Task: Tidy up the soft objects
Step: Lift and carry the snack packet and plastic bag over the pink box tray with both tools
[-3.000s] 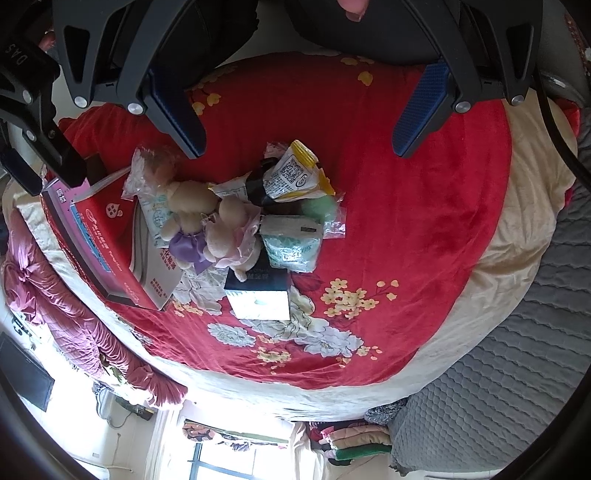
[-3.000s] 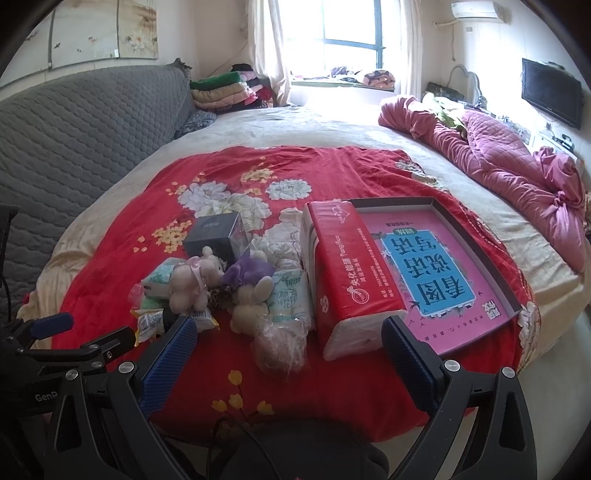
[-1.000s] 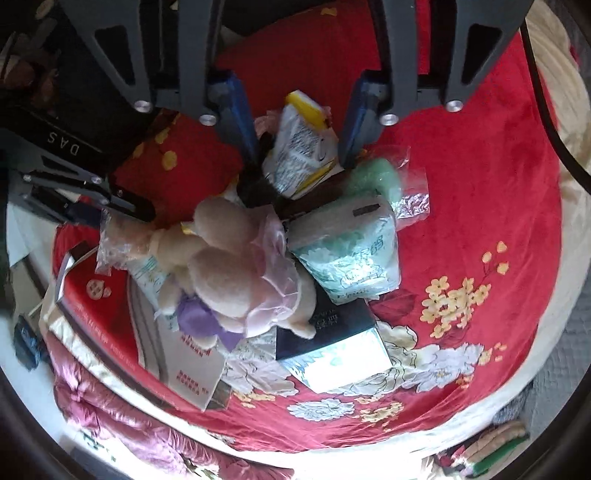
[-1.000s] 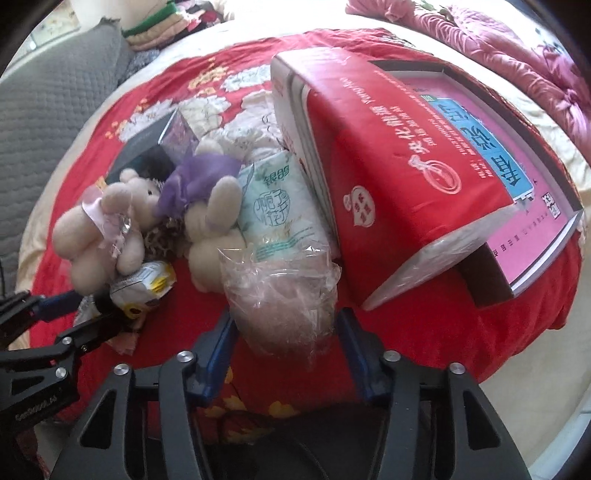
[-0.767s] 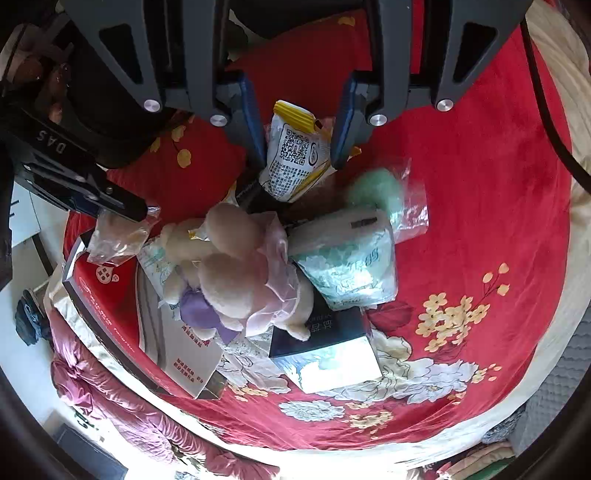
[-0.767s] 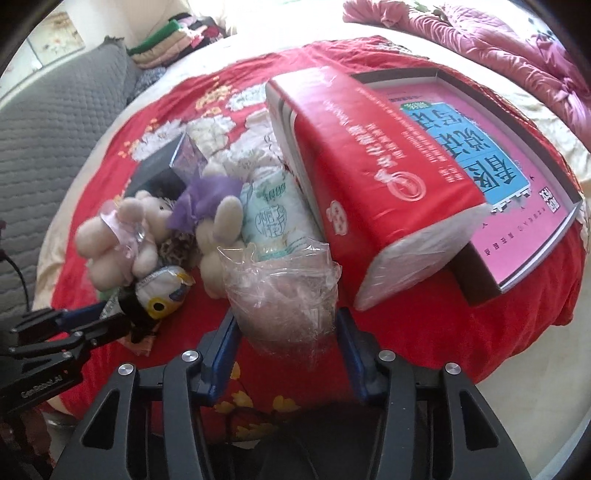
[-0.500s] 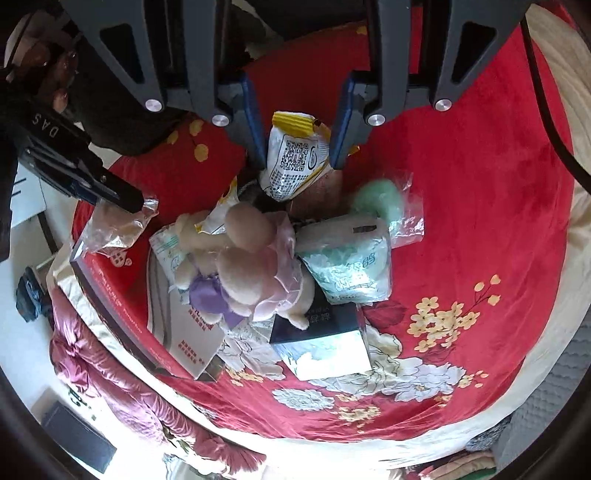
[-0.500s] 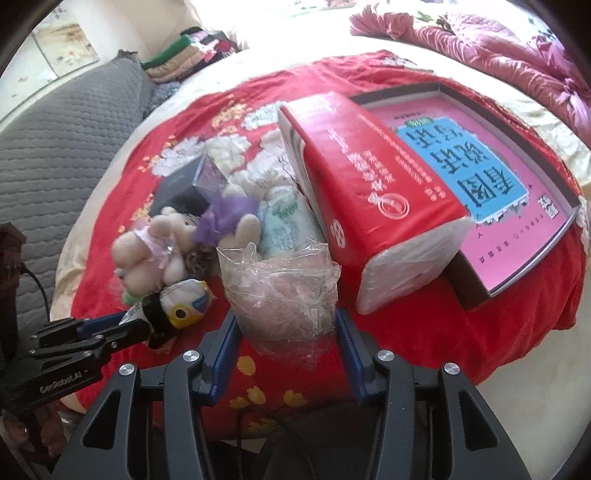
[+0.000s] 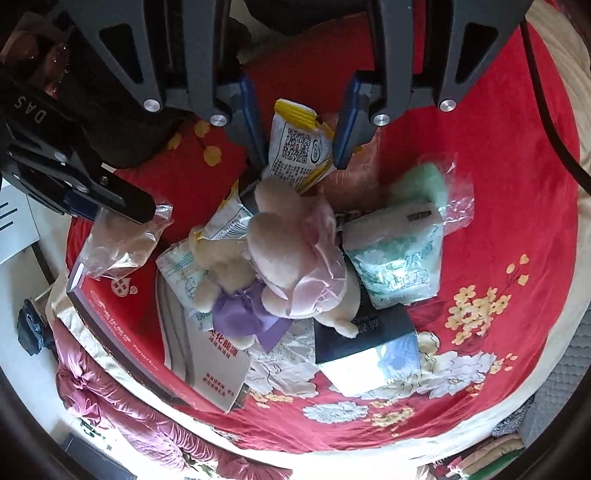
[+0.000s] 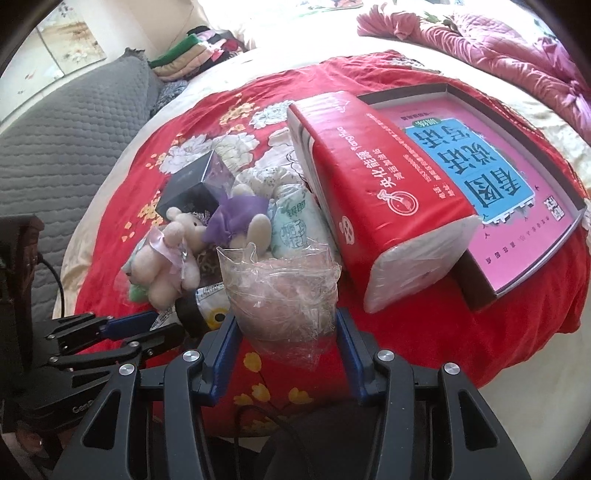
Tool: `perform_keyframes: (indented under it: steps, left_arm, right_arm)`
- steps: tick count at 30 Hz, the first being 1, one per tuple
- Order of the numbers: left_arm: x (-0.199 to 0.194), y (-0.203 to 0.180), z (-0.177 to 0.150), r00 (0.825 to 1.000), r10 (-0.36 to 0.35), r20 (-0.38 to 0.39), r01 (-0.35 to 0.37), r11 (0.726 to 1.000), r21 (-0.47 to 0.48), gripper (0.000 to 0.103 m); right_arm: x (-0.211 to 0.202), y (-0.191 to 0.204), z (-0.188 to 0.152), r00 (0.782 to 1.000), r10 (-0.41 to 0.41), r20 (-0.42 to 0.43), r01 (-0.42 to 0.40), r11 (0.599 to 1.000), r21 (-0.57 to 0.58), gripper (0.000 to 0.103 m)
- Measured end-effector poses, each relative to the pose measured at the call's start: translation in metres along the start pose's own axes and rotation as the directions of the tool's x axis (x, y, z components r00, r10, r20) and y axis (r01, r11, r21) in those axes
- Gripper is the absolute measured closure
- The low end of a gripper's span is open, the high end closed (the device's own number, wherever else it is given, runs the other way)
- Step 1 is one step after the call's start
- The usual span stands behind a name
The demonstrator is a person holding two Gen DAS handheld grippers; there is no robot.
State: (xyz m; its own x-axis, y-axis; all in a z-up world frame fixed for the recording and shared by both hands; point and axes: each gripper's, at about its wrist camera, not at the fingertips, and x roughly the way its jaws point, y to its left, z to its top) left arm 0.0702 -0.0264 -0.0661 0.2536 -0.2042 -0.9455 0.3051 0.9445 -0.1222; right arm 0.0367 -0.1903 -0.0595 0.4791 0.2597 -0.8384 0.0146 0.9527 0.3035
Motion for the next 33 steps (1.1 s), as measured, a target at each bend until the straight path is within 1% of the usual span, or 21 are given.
perform_keyframes:
  steps: [4, 5, 6, 8, 10, 11, 12, 15, 18, 19, 20, 21, 22, 24, 27, 28, 31, 33]
  left_arm:
    - [0.006, -0.007, 0.001, 1.000, 0.018, -0.012, -0.017, 0.999, 0.032, 0.066]
    - [0.008, -0.009, 0.002, 0.999, 0.028, -0.017, -0.028, 0.999, 0.044, 0.064]
    - [0.011, -0.013, 0.003, 0.999, 0.041, -0.018, -0.040, 0.998, 0.056, 0.058]
    - [0.018, -0.021, 0.004, 0.997, 0.071, -0.027, -0.069, 0.994, 0.083, 0.055]
    - [0.023, -0.031, 0.005, 0.993, 0.116, -0.026, -0.112, 0.986, 0.122, 0.055]
    - [0.024, -0.033, 0.006, 0.991, 0.131, -0.026, -0.127, 0.985, 0.117, 0.057]
    - [0.026, -0.032, 0.008, 0.991, 0.129, -0.032, -0.125, 0.988, 0.095, 0.058]
    - [0.017, -0.025, 0.010, 0.996, 0.088, -0.014, -0.088, 0.995, 0.048, 0.063]
    - [0.000, -0.012, 0.008, 1.000, 0.001, 0.015, -0.001, 1.000, -0.016, 0.068]
    - [-0.006, -0.007, 0.007, 0.999, -0.031, 0.026, 0.032, 0.999, -0.041, 0.069]
    - [-0.011, -0.003, 0.007, 0.998, -0.058, 0.031, 0.059, 0.997, -0.055, 0.074]
    - [-0.018, 0.001, 0.006, 0.995, -0.089, 0.047, 0.092, 0.993, -0.074, 0.075]
    - [-0.023, 0.002, 0.006, 0.993, -0.104, 0.055, 0.108, 0.991, -0.084, 0.075]
    - [-0.031, 0.005, 0.007, 0.992, -0.106, 0.074, 0.113, 0.990, -0.090, 0.075]
    - [-0.031, 0.003, 0.011, 0.993, -0.099, 0.057, 0.104, 0.991, -0.087, 0.075]
    - [-0.032, 0.001, 0.011, 0.993, -0.100, 0.061, 0.104, 0.991, -0.078, 0.075]
    - [-0.039, -0.010, 0.009, 0.988, -0.138, 0.070, 0.142, 0.988, -0.056, 0.076]
    - [-0.049, -0.019, 0.009, 0.985, -0.144, 0.091, 0.148, 0.988, -0.040, 0.076]
  right_arm:
    - [0.000, 0.000, 0.000, 1.000, 0.008, 0.001, -0.008, 1.000, -0.003, 0.052]
    - [0.000, 0.001, 0.000, 1.000, 0.010, 0.000, -0.010, 1.000, -0.005, 0.051]
    - [0.000, 0.001, 0.000, 1.000, 0.010, 0.000, -0.010, 1.000, -0.006, 0.052]
    - [0.000, 0.001, 0.000, 1.000, 0.012, -0.001, -0.012, 1.000, -0.004, 0.051]
    - [-0.001, -0.001, 0.001, 1.000, 0.017, 0.001, -0.017, 1.000, 0.001, 0.051]
    - [-0.002, -0.002, 0.001, 1.000, 0.018, 0.001, -0.018, 1.000, 0.004, 0.051]
    - [-0.003, -0.002, 0.001, 1.000, 0.019, 0.004, -0.019, 1.000, 0.006, 0.051]
    - [-0.007, -0.004, 0.001, 1.000, 0.024, 0.009, -0.024, 1.000, 0.009, 0.051]
    - [-0.017, -0.004, 0.000, 0.999, 0.033, 0.023, -0.033, 0.999, 0.000, 0.051]
    - [-0.022, -0.004, -0.001, 0.999, 0.039, 0.034, -0.039, 0.999, -0.004, 0.051]
    - [-0.026, -0.004, 0.000, 0.998, 0.039, 0.043, -0.039, 0.999, -0.009, 0.052]
    - [-0.030, -0.004, 0.001, 0.998, 0.041, 0.053, -0.040, 0.999, -0.016, 0.052]
    - [-0.034, -0.004, 0.002, 0.997, 0.044, 0.065, -0.043, 0.999, -0.022, 0.052]
    - [-0.041, -0.004, 0.003, 0.995, 0.043, 0.093, -0.040, 0.999, -0.033, 0.052]
    - [-0.043, -0.005, 0.005, 0.994, 0.036, 0.108, -0.033, 0.999, -0.038, 0.052]
    - [-0.043, -0.006, 0.004, 0.994, 0.039, 0.106, -0.036, 0.999, -0.033, 0.052]
    - [-0.046, -0.010, 0.004, 0.993, 0.047, 0.108, -0.045, 0.999, -0.024, 0.052]
    - [-0.052, -0.011, 0.006, 0.991, 0.045, 0.127, -0.041, 0.999, -0.029, 0.052]
